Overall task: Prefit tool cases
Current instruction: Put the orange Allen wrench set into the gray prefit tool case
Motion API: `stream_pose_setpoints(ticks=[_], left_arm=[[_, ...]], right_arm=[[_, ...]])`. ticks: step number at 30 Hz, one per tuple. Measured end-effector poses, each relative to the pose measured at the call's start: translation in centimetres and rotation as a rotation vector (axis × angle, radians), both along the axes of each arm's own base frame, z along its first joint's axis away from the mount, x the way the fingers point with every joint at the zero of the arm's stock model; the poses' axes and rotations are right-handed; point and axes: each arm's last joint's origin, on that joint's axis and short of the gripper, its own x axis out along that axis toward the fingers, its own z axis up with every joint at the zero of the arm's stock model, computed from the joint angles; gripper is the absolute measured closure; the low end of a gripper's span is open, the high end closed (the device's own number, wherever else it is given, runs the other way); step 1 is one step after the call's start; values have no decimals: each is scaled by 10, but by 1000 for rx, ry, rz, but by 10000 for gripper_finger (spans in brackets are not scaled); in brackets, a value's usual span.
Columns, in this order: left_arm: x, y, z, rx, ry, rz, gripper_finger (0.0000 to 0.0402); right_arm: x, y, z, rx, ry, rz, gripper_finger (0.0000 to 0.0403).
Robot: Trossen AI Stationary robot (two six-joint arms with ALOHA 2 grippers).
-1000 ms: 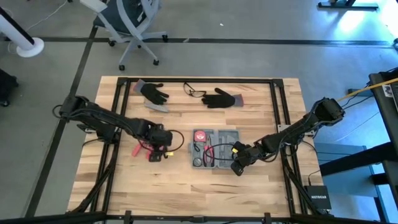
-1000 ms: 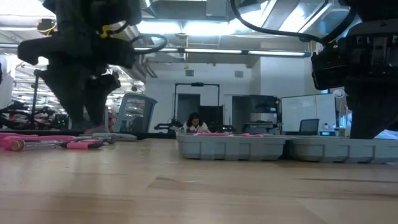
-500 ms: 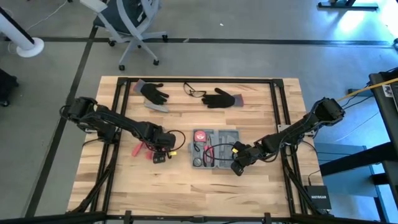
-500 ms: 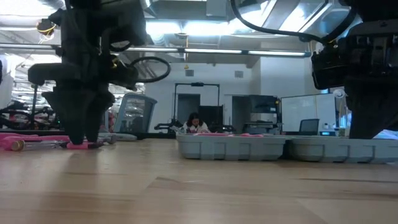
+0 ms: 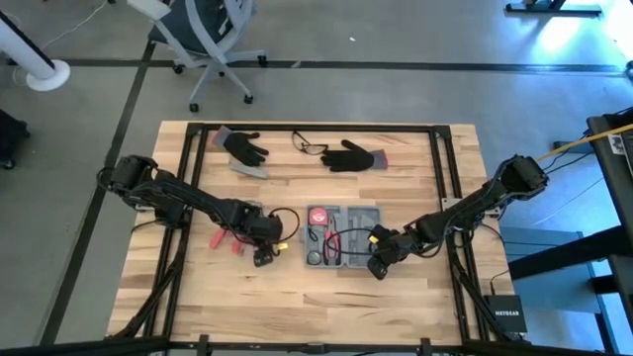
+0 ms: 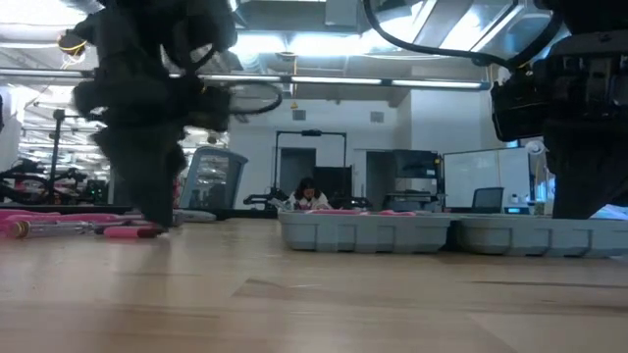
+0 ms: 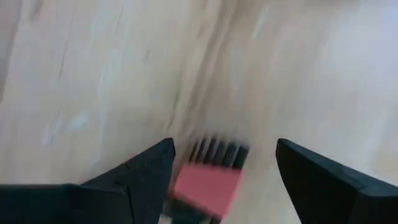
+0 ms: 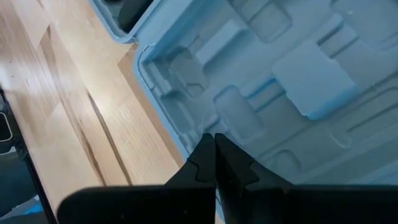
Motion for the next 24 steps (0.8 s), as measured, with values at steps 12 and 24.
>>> stream_pose_setpoints(ticks=[12,24], left_arm=[[0,7,36,-81,-2,-44,127],[-26,-19,29,-43,8,325,149]], right_arm=[[9,6,24,50,-84,131,403],[33,-17,44,-22,-182,73,403]])
